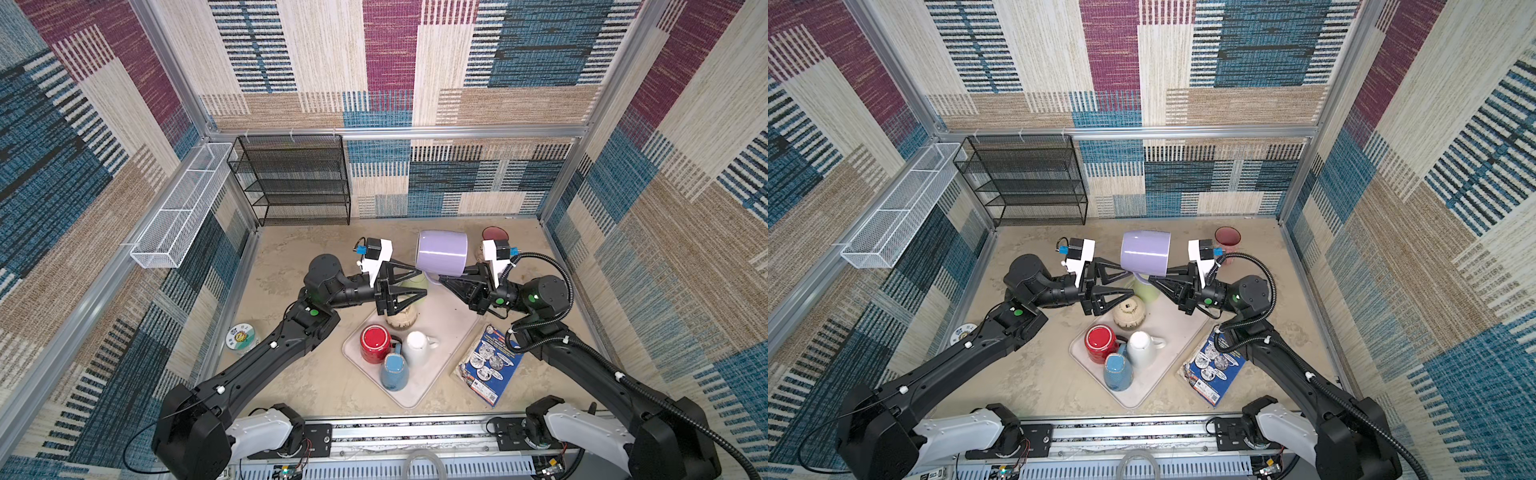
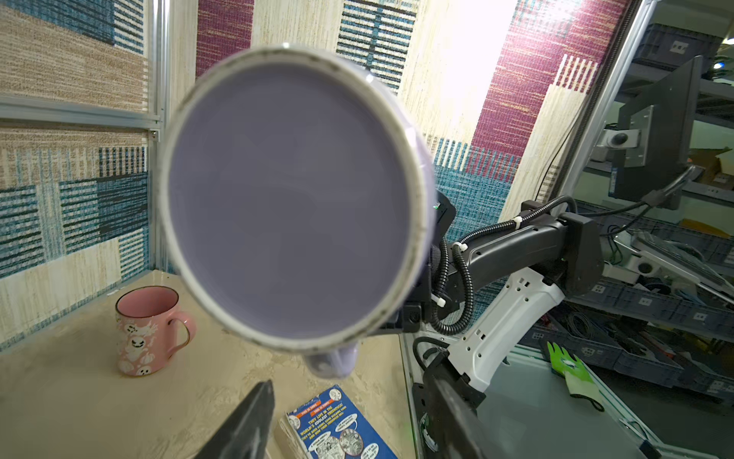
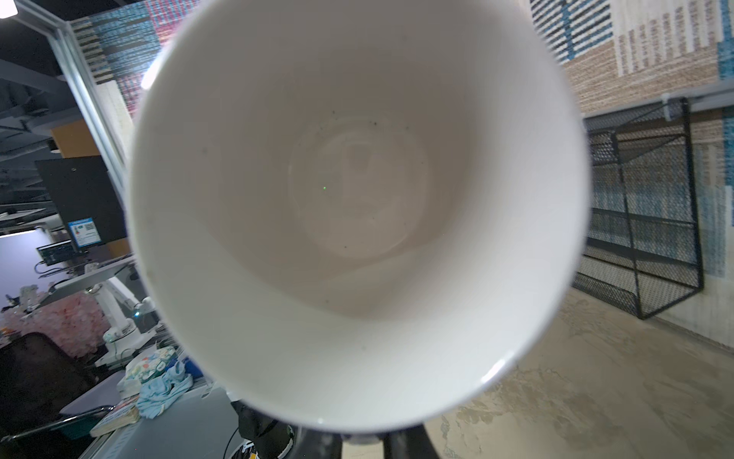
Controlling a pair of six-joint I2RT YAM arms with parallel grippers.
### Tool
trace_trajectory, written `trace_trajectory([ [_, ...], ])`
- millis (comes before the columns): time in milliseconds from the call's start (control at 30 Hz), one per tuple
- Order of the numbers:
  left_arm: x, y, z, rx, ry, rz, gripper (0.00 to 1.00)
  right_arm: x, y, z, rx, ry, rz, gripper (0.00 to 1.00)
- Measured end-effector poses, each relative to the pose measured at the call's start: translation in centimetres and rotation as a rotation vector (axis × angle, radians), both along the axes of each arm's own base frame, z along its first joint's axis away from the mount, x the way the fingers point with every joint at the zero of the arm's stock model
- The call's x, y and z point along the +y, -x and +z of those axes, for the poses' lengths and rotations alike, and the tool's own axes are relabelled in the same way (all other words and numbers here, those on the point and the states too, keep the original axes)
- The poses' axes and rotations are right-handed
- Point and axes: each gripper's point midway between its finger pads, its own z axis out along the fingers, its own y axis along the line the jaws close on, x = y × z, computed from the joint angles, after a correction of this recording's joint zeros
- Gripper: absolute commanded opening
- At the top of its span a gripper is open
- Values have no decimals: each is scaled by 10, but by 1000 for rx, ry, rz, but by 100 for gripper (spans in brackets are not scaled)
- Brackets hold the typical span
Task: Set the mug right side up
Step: 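Open the left gripper and draw it back while the right gripper holds the lavender mug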
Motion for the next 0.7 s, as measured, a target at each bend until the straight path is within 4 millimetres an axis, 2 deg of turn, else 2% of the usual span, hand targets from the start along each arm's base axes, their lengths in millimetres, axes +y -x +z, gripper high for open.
trace_trajectory([
  [33, 3, 0, 1, 7, -3, 19, 92, -1, -5, -4, 17, 7, -24, 0],
  [67, 6, -1, 2, 10, -7, 43, 98, -2, -10, -7, 31, 12, -46, 0],
  [233, 27, -8, 0, 35, -60, 213, 99, -9, -38, -29, 124, 54, -189, 0],
  [433, 65, -20, -10, 74, -152, 466, 99, -23, -74, -57, 236, 127, -380, 0],
  [700, 104, -27, -34, 159, -313, 681, 99, -41, -109, -95, 342, 242, -563, 0],
])
